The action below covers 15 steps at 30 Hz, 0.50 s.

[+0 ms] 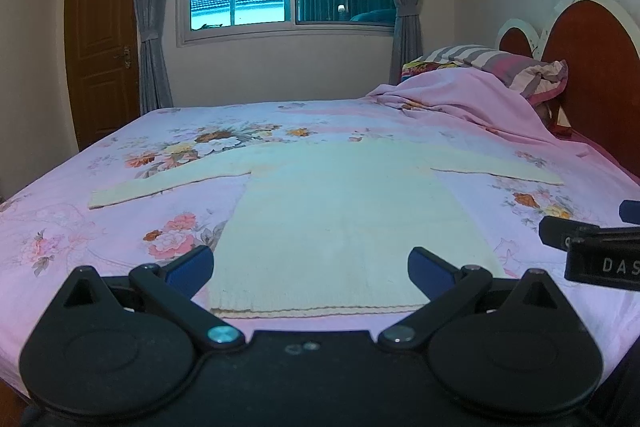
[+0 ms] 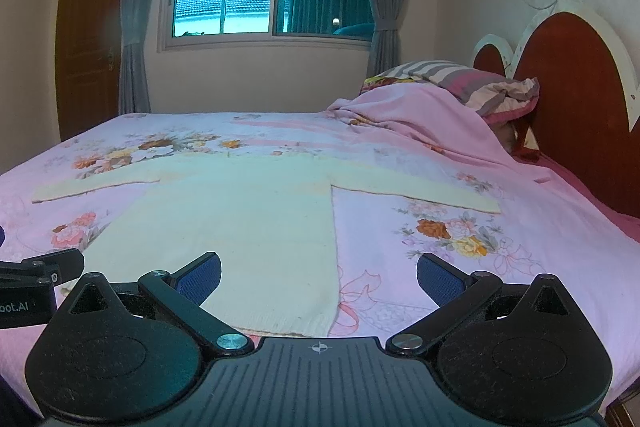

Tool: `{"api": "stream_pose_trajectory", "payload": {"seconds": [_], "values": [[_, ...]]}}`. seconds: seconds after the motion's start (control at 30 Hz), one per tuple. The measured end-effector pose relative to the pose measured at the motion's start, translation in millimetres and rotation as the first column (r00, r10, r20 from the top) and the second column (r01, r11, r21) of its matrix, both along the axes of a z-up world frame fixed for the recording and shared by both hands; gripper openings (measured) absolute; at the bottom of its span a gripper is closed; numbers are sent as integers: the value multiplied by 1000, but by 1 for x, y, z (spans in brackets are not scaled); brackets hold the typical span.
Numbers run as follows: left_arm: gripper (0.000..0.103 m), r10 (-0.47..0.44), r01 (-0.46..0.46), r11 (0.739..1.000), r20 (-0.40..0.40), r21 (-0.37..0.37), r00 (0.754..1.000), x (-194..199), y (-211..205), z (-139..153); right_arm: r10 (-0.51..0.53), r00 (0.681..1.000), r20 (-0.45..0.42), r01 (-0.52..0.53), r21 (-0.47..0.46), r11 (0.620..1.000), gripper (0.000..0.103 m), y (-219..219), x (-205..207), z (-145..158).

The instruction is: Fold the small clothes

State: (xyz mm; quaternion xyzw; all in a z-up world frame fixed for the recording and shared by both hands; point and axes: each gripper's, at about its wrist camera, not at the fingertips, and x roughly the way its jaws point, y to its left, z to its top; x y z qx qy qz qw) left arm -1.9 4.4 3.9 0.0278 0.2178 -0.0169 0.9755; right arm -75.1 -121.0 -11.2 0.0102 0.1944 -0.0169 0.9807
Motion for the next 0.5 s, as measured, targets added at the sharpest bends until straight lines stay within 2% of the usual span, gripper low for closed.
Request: {"api": "stream_pose_trajectory", "payload": {"seconds": [0.5], "values": [[103, 3, -3, 1000, -1, 1, 1000, -3, -1, -1, 0, 1000, 1, 0, 0, 1000, 103, 0, 0, -1]]}}
